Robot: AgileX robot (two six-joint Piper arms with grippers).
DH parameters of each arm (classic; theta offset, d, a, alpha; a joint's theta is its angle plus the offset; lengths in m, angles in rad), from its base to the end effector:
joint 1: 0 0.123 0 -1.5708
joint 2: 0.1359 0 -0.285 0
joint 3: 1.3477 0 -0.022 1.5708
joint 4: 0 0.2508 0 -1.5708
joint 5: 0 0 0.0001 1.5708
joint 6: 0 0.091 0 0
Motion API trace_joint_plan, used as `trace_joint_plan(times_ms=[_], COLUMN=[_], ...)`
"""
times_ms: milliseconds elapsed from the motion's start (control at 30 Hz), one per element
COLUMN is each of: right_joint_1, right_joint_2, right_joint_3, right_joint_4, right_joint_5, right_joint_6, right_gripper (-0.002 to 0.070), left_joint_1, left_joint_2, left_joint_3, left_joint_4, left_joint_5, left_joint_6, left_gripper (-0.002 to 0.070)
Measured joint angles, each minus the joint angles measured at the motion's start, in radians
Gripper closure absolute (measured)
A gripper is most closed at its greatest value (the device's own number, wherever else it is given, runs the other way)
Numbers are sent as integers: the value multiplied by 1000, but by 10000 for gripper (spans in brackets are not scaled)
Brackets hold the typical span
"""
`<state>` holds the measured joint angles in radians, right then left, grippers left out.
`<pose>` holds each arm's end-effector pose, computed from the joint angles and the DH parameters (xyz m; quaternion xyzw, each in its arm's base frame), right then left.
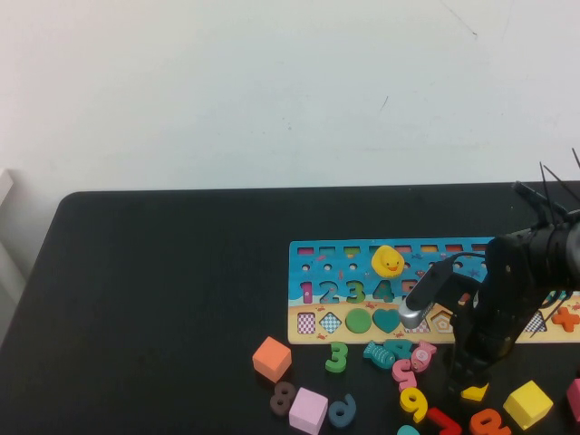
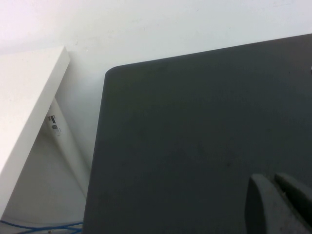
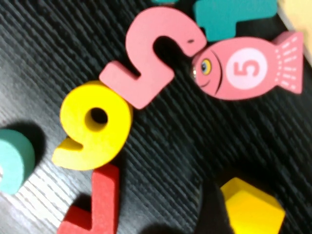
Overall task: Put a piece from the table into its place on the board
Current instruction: Pick up the "Pentagon"
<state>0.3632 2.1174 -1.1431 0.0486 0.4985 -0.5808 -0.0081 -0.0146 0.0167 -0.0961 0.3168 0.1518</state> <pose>0.3469 0.1341 0.0742 -0.4346 0.8958 0.0034 0.0934 0.0536 -0.0032 0.1799 0.0361 0.7828 0.0045 0.6212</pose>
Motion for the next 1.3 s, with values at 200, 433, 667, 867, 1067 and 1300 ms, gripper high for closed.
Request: trace_joint_plan(times_ms=[200,433,667,867,1067,1300], right_joint_1=[0,0,0,0,0,0], right_joint_2=[0,16,49,52,52,14], right_joint_3=[0,0,-2,-8,-10,-42], right_joint_4=[0,-2,-6,-6,-6,-6], right_joint_5=[5,9,9,9,11,98], right_joint_6=[0,0,0,0,17,22], right_gripper=[216,216,216,232,300,300], left_joint_1=[0,0,0,0,0,0], left_joint_2=[0,0,0,0,0,0], left_joint_3=[0,0,0,0,0,0], left_joint_4=[0,0,0,0,0,0], left_joint_5=[0,0,0,0,0,0], left_joint_6=[0,0,0,0,0,0], left_gripper=[676,676,676,676,676,678])
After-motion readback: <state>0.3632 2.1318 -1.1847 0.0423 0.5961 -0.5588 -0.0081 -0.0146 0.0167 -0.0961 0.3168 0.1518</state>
